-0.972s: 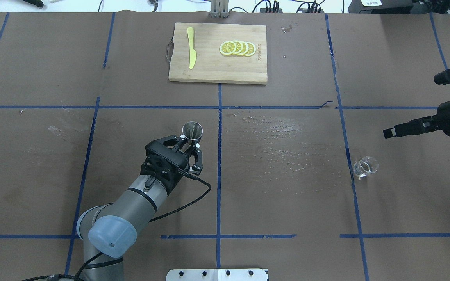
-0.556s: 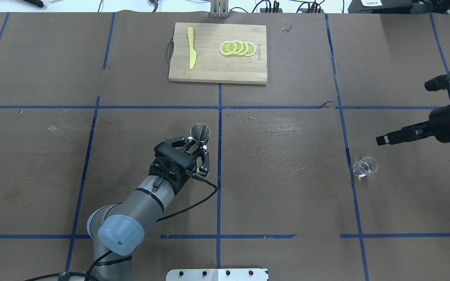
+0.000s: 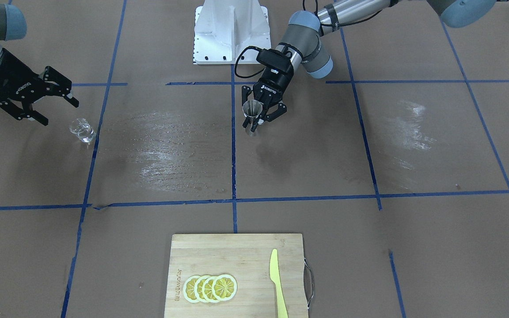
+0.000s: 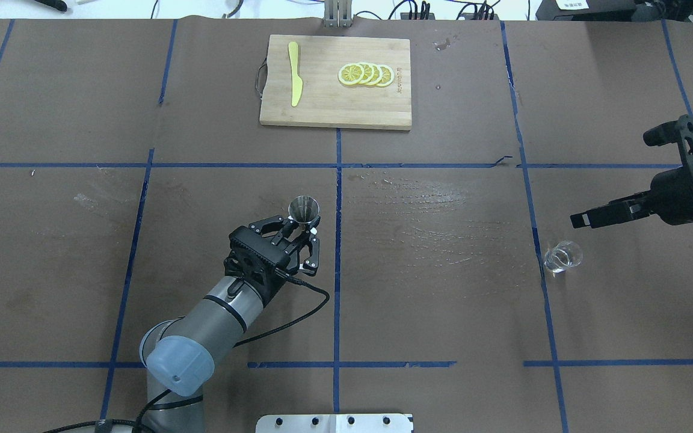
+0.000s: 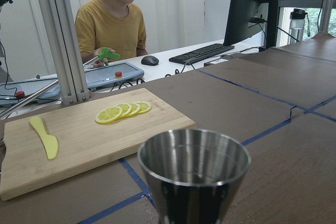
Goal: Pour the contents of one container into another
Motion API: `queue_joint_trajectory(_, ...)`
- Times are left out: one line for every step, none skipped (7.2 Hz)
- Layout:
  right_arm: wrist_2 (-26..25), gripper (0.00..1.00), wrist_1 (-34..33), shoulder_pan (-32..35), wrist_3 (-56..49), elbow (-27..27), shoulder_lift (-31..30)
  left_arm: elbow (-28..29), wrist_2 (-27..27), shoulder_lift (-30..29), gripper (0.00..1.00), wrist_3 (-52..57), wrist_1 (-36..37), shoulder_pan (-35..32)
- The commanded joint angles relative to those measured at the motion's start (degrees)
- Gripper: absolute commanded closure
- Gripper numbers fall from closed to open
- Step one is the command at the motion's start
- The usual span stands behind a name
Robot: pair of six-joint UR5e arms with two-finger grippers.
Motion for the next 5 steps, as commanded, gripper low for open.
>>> queue_joint_trajectory(-9.75,0.0,0.09,-5.2,5.1,3.3,-3.29,0.18,0.54,-0.36,1.0,-0.02,-0.02,0.31)
queue_joint_trajectory(-17.91,0.0,0.17,-9.14,6.43,4.62,-5.23,0.18,0.54,-0.54,1.0,0.06,0.15,0.66)
queue_joint_trajectory(-24.6,0.01,0.18,-13.01,10.7,5.67,-5.77,0.18,0.54,-0.89,1.0,0.07,0.15,0.67)
queue_joint_trajectory(-32.67,0.01,0.18,-17.58,14.66,6.82,-6.04,0.18,0.54,-0.98,1.0,-0.02,0.15,0.75)
queue_joint_trajectory(-41.72,0.01,0.18,-22.67,16.88,7.26,-7.35,0.18,0.54,-1.15,1.0,-0.2,0.15,0.84)
